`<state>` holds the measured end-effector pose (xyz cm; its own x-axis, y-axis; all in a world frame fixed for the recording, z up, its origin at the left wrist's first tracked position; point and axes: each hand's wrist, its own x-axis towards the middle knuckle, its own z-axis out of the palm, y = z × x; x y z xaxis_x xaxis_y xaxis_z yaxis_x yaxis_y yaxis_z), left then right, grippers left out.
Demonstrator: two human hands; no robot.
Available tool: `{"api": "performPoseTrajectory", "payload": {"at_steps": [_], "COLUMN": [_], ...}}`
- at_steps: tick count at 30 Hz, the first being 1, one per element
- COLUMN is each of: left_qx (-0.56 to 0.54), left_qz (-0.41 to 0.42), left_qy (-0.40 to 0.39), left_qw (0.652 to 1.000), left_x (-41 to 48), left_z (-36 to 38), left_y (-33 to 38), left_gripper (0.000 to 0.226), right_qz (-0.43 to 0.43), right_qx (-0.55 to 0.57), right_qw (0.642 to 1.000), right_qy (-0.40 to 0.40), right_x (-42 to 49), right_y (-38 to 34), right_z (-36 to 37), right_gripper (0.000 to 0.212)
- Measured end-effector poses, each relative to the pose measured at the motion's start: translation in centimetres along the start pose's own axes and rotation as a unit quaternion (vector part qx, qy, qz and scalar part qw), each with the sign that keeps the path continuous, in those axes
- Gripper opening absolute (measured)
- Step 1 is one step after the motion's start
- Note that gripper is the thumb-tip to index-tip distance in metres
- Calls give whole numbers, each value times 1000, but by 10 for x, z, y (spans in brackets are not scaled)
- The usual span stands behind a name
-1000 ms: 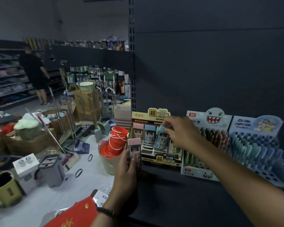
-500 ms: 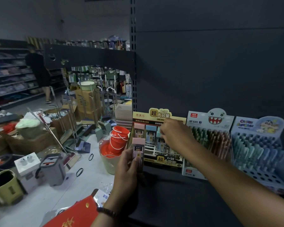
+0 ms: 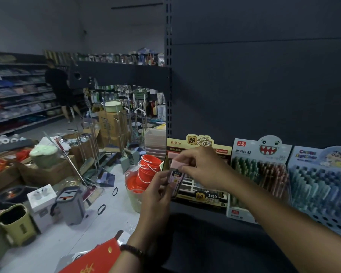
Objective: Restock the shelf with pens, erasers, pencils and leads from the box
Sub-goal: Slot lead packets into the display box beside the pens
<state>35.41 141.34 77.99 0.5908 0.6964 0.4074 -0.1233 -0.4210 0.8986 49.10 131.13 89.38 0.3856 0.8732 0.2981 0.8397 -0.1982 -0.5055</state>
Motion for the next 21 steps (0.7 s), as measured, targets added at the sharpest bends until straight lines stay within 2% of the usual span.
{"api": "performPoseTrajectory", "payload": {"at_steps": [3,4,6,11,21], "left_qx": [178,228,277,337,344], "left_qz": [7,-5,-24,12,-3], "left_qy": [109,111,67,-2,-23], "left_qw": [978,967,958,941,939], "left_x": [0,-2,-7,-13,-13], "left_z": [2,3,7,15,15], "left_y": [-19,-26,-33,-38,-42], "left_gripper": [43,53,69,66,60], "right_qz": [12,22,34,28,27], "right_qx": [-6,-16,-37,-77,-110], "right_qw": [998,996,992,991,990], "right_qy": [61,85,116,108,83], "right_x": [17,24,35,51,65], "right_y": [5,9,16,17,10], "right_z": [-3,-3,0,25,34], "right_gripper": [16,15,17,18,25]}}
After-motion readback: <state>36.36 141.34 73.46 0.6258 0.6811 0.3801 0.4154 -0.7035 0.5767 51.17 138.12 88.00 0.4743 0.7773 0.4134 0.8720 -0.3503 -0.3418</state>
